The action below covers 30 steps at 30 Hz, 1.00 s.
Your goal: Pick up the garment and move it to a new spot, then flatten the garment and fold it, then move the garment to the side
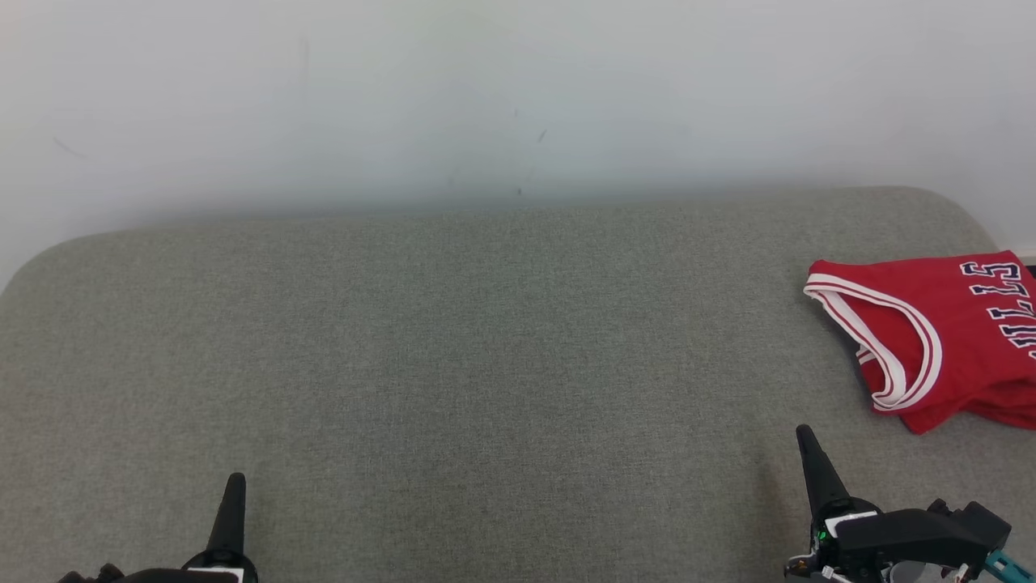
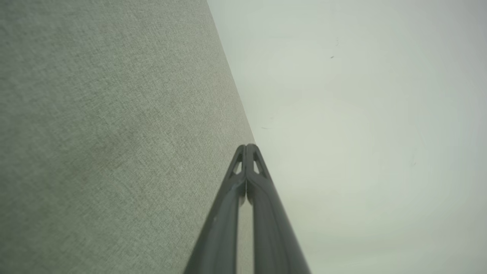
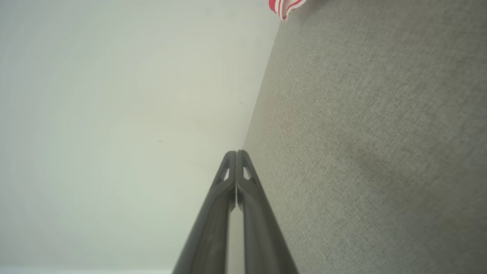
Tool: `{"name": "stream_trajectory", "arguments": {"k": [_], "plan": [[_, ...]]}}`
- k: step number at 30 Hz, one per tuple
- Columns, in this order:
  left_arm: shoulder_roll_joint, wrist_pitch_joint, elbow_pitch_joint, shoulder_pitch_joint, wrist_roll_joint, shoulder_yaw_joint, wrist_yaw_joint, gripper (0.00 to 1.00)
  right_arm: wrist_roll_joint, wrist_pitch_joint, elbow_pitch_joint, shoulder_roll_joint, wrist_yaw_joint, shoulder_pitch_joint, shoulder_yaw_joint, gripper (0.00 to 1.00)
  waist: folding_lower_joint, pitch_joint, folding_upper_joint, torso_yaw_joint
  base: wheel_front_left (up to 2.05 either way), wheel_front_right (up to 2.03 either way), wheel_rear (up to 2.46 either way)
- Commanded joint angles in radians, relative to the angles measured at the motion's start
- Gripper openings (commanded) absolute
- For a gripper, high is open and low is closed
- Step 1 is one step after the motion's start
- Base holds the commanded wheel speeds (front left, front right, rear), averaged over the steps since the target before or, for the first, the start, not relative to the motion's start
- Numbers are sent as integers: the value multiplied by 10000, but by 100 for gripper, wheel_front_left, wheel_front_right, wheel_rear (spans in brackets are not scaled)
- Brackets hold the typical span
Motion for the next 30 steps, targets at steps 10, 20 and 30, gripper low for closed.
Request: {"name": "stream_trajectory", "arguments": {"k": [10, 20, 30], "plan": [[40, 252, -81, -294, -952, 79, -108, 0, 1091, 247, -79, 8, -16, -205, -62, 0, -1, 7, -1, 43, 0, 0, 0], [40, 432, -80, -377, -1628, 113, -130, 0, 1831, 388, -76, 9, -18, -258, -95, 0, -1, 13, -1, 80, 0, 0, 0], [42, 634, -72, -467, -2390, 153, -187, 0, 2676, 560, -75, 10, -20, -321, -138, 0, -1, 21, -1, 124, 0, 0, 0]]}}
